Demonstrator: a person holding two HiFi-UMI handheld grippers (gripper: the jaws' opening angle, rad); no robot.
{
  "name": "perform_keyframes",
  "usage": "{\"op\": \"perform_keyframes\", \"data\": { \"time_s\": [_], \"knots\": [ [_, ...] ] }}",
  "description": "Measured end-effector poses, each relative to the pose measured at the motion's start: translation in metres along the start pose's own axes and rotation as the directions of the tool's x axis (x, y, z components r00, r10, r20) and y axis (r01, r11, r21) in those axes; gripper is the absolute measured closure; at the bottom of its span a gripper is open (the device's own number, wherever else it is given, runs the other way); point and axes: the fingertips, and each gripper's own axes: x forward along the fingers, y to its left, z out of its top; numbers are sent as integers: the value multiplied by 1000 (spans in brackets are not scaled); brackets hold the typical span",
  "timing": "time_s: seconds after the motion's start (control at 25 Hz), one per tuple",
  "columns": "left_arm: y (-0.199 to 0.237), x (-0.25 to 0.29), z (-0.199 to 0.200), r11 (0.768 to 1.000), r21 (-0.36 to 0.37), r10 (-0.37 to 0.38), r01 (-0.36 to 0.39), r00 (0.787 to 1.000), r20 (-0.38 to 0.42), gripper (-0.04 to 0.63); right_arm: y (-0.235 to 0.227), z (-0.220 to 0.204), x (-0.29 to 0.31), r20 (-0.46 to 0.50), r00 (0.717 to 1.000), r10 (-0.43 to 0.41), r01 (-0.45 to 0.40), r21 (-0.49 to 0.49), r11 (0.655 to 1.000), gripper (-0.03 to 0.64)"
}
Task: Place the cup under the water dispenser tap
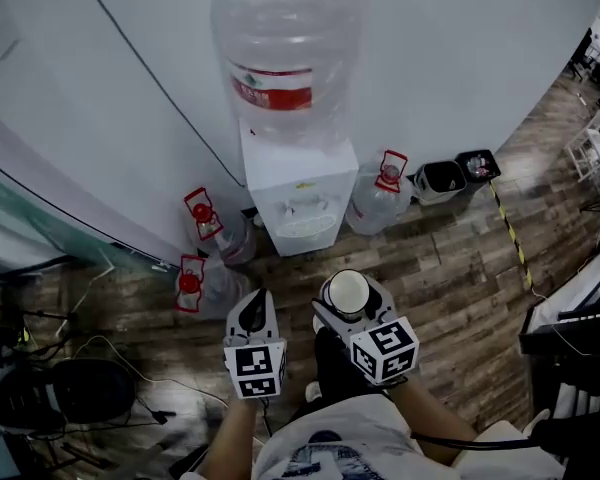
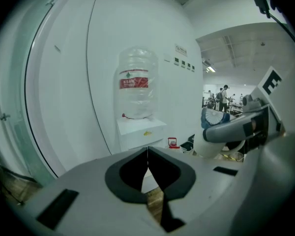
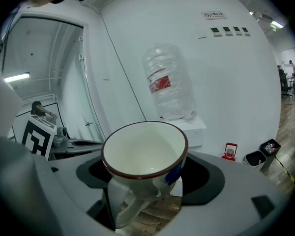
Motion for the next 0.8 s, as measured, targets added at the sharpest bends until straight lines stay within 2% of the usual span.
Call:
{"op": "perform_keyframes", "data": {
  "time_s": [0.24, 0.56, 0.8],
  "knots": [
    [19, 78, -9, 1000, 15, 17, -17, 1000, -13, 545, -45, -9, 73, -23, 1000, 11, -11, -25, 1000, 239],
    [36, 172, -68, 1000, -2, 10, -10, 998, -60, 545, -98, -62, 162, -68, 998, 8, -10, -31, 999, 239],
    [46, 227, -108, 1000, 8, 18, -17, 998, -62, 545, -129, -102, 213, -79, 997, 6, -11, -60, 998, 239]
  ]
}}
